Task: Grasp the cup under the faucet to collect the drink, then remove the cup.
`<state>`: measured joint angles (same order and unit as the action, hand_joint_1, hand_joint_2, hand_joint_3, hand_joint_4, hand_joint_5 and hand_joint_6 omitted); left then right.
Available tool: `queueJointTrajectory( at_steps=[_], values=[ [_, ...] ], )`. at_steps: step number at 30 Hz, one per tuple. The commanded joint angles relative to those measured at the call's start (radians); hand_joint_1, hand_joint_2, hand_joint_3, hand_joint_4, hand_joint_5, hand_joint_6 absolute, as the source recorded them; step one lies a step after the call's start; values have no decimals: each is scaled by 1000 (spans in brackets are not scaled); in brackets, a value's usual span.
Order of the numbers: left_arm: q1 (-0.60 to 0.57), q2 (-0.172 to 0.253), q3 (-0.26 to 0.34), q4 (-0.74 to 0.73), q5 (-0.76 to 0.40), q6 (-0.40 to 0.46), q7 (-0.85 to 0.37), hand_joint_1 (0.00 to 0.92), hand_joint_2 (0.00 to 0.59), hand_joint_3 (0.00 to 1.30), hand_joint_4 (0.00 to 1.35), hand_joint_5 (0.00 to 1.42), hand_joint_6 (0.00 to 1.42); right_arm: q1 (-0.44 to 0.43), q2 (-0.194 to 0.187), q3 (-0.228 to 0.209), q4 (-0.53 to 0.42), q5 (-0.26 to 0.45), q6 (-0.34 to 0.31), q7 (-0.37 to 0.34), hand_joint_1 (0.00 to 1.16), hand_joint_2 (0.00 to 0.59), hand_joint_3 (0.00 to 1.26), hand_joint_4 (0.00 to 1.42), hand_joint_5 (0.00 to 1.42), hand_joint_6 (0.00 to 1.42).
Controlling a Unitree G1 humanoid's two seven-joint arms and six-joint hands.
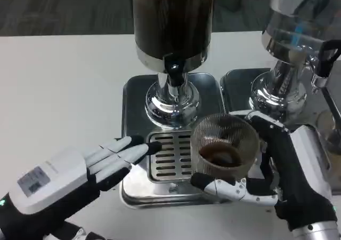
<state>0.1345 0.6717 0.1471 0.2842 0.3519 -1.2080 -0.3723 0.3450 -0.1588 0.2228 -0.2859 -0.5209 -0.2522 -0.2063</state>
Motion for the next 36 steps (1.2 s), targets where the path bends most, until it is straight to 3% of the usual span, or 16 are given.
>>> queueJointTrajectory(
  at_steps=[1, 15, 36],
  values=[
    [25, 29, 13, -27, 51, -20, 34, 0, 90, 0, 0, 0, 40, 16, -1, 0, -52, 17, -52, 3, 918, 167, 613, 753, 1060, 1424],
    [77, 49, 10, -76, 129, -12, 95, 0, 88, 0, 0, 0, 26, 55, -3, -3, -84, 22, -65, 15, 927, 185, 609, 753, 1060, 1424],
    [94, 68, -11, -93, 137, 18, 133, 0, 88, 0, 0, 0, 24, 83, 0, -1, -96, 24, -64, 20, 930, 185, 609, 753, 1060, 1424]
  ],
)
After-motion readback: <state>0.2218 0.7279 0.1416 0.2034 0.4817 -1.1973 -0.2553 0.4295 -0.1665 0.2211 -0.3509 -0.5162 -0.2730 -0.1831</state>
